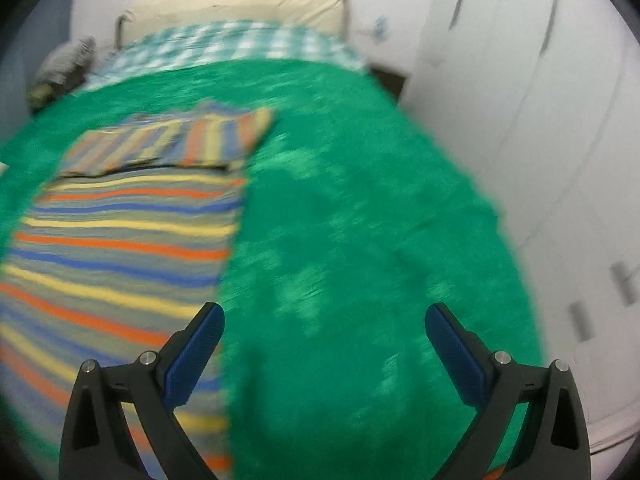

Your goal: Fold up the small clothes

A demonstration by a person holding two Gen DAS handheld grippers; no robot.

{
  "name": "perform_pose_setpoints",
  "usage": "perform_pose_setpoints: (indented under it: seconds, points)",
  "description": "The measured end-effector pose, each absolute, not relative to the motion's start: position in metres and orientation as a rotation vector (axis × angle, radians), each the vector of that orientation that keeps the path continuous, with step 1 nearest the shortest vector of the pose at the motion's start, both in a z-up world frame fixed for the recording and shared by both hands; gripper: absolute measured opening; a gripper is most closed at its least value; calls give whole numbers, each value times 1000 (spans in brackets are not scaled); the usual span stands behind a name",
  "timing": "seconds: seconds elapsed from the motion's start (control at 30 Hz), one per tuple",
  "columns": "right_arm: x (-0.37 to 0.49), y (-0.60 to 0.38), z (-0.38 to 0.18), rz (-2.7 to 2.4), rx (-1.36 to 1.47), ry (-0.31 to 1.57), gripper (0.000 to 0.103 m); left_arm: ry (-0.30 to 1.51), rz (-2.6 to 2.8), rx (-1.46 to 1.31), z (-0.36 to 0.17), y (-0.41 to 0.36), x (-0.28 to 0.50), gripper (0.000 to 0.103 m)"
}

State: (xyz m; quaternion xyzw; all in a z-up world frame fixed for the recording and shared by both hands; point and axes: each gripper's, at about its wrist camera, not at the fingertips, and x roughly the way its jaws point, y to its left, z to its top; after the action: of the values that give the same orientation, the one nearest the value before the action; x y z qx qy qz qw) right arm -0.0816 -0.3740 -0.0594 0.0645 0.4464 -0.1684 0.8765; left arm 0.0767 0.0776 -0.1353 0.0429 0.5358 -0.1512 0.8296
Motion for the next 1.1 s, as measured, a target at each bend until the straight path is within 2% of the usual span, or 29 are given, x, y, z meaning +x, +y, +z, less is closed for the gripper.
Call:
perform_pose_setpoints:
  seconds: [0.13,0.3,0.33,0.37,0.4,0.43,0.47,0.57,0.73,0.9,1.1]
  points:
    - [-106,-374,-83,-104,421,1101,91,1175,-402,87,-133,73,64,84]
    - [-120,-354,-112,-32,460,1243,88,1263,-446,185,-136,60,45,62]
    - [-119,-351,-116,-22,446,1262,84,1285,-443,201,-137,59,41,53]
    - [-118,-347,-119,-13,427,1284,72,1299,-442,209,-137,59,38,33]
    - [-117,-345,-120,-4,404,1303,60,1310,-442,209,-137,60,37,20]
    - [-116,-342,-120,18,384,1324,22,1333,-458,181,-138,62,37,5]
    - [-115,-341,-119,62,413,1341,7,1349,-466,121,-136,67,38,4]
    - [-111,-348,-109,106,495,1325,7,1363,-490,-54,-126,83,49,4]
    - [-84,-387,-75,165,693,1173,7,1300,-563,-266,-87,92,97,4]
    - [-4,-426,-51,150,743,1043,7,1217,-556,-287,-55,65,201,4]
    - [140,-485,-58,102,831,1001,7,1209,-501,-267,-60,10,340,4]
